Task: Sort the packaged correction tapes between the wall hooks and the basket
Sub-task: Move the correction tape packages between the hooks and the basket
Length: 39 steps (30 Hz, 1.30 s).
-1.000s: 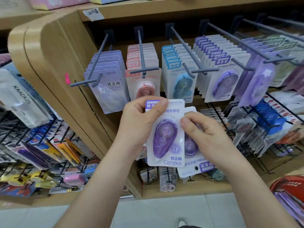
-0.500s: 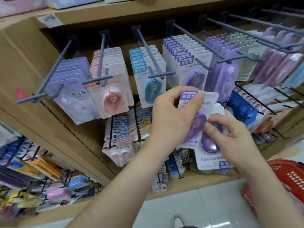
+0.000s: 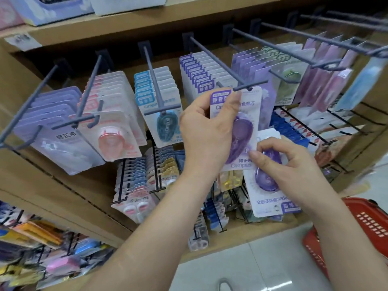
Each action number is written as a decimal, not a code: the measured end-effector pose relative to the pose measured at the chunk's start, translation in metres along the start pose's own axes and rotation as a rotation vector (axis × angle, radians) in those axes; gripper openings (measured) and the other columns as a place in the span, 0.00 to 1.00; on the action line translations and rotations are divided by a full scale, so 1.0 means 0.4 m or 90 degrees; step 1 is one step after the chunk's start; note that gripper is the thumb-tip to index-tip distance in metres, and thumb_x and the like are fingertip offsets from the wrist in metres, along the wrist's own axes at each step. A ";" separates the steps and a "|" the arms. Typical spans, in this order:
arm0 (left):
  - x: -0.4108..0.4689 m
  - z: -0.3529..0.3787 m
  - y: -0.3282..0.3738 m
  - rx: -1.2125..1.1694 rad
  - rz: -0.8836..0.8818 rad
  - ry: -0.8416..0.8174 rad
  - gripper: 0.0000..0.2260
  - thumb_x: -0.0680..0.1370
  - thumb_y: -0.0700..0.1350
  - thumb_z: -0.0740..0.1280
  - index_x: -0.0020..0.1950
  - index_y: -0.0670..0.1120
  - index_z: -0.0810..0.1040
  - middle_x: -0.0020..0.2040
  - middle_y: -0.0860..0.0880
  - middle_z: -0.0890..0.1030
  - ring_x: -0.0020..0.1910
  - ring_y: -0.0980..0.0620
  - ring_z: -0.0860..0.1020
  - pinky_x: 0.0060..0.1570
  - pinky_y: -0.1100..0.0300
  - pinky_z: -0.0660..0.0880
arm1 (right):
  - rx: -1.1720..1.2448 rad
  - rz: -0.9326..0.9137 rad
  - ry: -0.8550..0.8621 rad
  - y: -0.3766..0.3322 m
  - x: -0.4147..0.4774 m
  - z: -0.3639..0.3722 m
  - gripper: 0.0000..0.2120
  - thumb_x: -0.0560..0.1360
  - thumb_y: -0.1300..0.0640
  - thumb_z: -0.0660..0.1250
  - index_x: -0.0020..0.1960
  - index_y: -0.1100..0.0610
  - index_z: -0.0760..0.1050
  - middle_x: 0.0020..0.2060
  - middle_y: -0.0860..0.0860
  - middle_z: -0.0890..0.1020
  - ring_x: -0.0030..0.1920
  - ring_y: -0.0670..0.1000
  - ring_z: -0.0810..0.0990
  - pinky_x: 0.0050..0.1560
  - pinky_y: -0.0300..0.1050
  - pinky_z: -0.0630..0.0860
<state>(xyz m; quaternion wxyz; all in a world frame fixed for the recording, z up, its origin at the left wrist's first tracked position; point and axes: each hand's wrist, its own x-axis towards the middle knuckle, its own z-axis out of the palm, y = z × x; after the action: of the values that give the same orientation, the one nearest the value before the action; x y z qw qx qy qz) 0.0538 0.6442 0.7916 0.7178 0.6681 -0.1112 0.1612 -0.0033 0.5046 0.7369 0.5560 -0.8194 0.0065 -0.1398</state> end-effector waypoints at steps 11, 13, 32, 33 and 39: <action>0.002 0.000 0.000 -0.057 -0.056 0.026 0.06 0.75 0.41 0.74 0.39 0.48 0.82 0.35 0.51 0.83 0.36 0.54 0.80 0.39 0.56 0.78 | 0.012 0.020 -0.018 0.006 0.000 0.000 0.05 0.75 0.52 0.71 0.40 0.47 0.79 0.43 0.47 0.79 0.43 0.40 0.76 0.46 0.27 0.68; 0.006 -0.004 -0.001 -0.059 -0.060 0.021 0.07 0.75 0.41 0.74 0.38 0.49 0.82 0.36 0.50 0.84 0.37 0.52 0.80 0.39 0.53 0.78 | 0.013 0.022 -0.024 0.005 -0.002 0.003 0.05 0.76 0.52 0.70 0.41 0.48 0.79 0.43 0.46 0.80 0.42 0.40 0.76 0.45 0.27 0.68; -0.040 -0.064 -0.051 -0.056 -0.077 -0.128 0.12 0.81 0.40 0.65 0.61 0.53 0.72 0.48 0.54 0.85 0.49 0.55 0.83 0.51 0.55 0.81 | 0.052 0.059 -0.002 0.012 0.016 0.018 0.05 0.76 0.51 0.70 0.42 0.49 0.80 0.41 0.49 0.81 0.42 0.45 0.77 0.46 0.39 0.72; -0.045 -0.079 -0.058 -0.047 -0.079 -0.151 0.13 0.80 0.41 0.66 0.62 0.52 0.72 0.49 0.52 0.86 0.50 0.53 0.84 0.52 0.53 0.81 | 0.049 0.062 0.006 0.012 0.016 0.019 0.05 0.76 0.51 0.70 0.42 0.49 0.80 0.40 0.48 0.80 0.41 0.45 0.76 0.46 0.39 0.71; -0.031 -0.095 -0.052 0.038 -0.116 -0.157 0.09 0.77 0.40 0.71 0.53 0.53 0.80 0.48 0.49 0.86 0.46 0.52 0.85 0.48 0.52 0.82 | 0.070 0.081 0.103 0.007 0.007 0.016 0.10 0.77 0.60 0.68 0.42 0.46 0.79 0.39 0.39 0.79 0.37 0.39 0.75 0.39 0.29 0.70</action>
<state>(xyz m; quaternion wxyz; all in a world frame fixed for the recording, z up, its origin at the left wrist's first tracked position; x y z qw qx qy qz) 0.0480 0.6800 0.7645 0.6900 0.7113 -0.1328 0.0151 0.0012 0.5089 0.7326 0.6053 -0.7717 0.0954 -0.1703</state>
